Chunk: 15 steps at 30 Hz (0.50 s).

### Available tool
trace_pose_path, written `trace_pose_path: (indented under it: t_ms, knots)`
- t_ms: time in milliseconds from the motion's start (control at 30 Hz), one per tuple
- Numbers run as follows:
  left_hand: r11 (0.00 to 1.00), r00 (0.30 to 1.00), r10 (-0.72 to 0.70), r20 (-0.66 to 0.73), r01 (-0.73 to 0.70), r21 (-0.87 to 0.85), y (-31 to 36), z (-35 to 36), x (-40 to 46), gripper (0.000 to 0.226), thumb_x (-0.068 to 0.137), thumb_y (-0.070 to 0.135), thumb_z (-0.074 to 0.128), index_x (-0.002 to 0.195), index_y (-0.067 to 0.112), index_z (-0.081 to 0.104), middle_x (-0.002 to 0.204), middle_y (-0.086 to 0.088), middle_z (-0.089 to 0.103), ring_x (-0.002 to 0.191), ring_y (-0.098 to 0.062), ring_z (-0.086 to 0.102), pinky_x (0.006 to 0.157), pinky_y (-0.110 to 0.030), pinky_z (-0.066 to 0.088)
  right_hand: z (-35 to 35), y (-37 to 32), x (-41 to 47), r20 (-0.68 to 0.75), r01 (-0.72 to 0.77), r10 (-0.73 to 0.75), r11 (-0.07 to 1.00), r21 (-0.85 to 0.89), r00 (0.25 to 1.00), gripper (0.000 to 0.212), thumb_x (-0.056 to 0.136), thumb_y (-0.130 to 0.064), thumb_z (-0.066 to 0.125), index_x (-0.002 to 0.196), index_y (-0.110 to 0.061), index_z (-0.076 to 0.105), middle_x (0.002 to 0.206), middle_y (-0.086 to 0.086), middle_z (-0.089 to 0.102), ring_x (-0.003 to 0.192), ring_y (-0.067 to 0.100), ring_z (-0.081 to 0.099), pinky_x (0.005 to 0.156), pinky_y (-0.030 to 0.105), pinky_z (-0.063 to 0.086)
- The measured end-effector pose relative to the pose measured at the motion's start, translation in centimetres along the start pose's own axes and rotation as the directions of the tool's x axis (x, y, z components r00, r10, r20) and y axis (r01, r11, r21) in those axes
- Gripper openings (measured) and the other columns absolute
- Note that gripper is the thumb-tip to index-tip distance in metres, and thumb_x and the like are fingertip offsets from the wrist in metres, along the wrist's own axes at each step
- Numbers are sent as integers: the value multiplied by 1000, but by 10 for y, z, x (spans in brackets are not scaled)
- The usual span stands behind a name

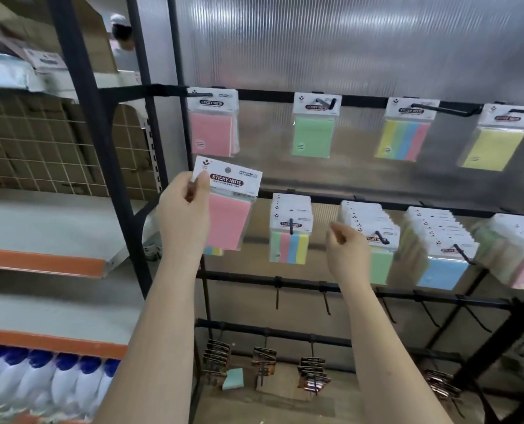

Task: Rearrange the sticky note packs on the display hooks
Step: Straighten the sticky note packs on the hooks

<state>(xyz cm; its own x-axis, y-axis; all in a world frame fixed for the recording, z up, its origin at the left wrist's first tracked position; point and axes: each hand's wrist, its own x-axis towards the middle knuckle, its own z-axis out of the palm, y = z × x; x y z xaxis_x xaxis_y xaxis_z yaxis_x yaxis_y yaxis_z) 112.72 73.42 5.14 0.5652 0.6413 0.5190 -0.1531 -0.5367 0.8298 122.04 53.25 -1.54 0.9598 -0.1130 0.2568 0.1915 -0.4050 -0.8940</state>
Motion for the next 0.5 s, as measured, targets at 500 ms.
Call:
trace_pose_path:
  t_ms: [500]
  knots:
    - [963, 963, 66, -263, -130, -235, 5, 12, 85, 37, 92, 40, 54, 65, 16, 44, 67, -5, 54, 64, -18, 56, 58, -36, 44, 55, -25, 72, 51, 96, -94, 995, -30, 994, 26, 94, -17, 49, 112, -13, 67, 107, 1, 69, 96, 11, 59, 73, 21, 39]
